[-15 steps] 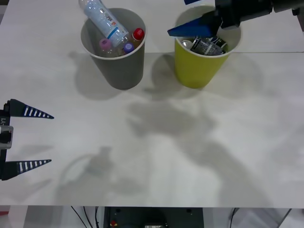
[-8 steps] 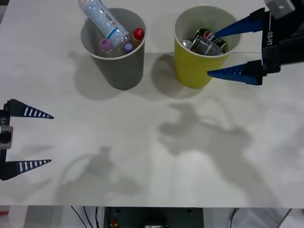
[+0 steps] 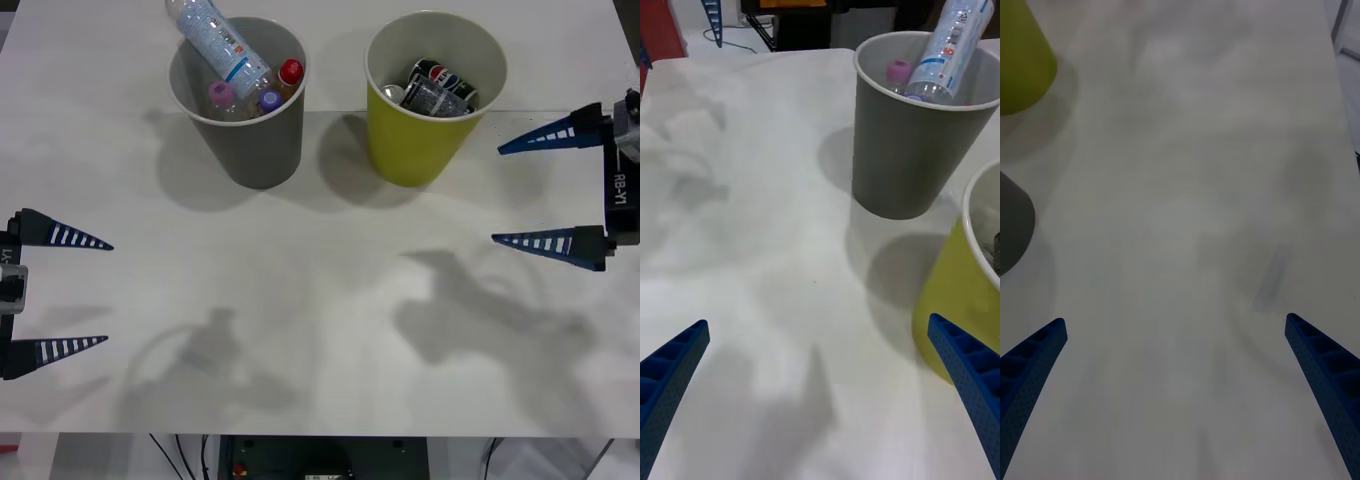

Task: Put the can into the green bin and the plastic bottle into the gray bin

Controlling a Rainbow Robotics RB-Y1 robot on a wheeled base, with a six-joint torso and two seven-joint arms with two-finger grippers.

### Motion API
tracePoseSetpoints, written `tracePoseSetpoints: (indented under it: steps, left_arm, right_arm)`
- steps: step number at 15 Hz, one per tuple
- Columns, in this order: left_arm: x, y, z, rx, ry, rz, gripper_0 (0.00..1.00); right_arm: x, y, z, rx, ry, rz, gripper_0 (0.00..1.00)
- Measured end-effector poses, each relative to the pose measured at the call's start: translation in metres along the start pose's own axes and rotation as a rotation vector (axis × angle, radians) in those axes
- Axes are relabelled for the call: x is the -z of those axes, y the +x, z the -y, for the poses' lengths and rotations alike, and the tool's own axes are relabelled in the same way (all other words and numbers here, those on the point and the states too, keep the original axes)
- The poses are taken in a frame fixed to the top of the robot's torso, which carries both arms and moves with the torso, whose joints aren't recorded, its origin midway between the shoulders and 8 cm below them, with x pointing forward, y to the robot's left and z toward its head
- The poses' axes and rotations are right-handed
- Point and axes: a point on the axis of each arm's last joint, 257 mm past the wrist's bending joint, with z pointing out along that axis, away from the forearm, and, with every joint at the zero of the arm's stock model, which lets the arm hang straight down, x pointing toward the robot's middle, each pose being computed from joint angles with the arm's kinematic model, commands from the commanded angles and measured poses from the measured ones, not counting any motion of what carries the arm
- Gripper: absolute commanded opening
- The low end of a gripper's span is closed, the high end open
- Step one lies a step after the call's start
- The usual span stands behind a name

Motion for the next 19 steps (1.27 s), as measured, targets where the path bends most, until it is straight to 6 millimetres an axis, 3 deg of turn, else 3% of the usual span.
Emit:
tracePoseSetpoints:
  steps: [8,13,19]
  left_arm:
    - [0.0,0.0,0.0,0.0,0.0,0.0,1.0]
    - [0.0,0.0,0.0,0.0,0.0,0.0,1.0]
    - [0.0,0.0,0.0,0.0,0.0,0.0,1.0]
  right_arm:
    - [0.007,0.054,-0.051,0.006,-0.063,-0.05,1.0]
    - [0.003,0.067,-0.072,-0.009,-0.078,-0.04,1.0]
    - [0.003,0.076,-0.075,0.013,-0.082,-0.066,1.0]
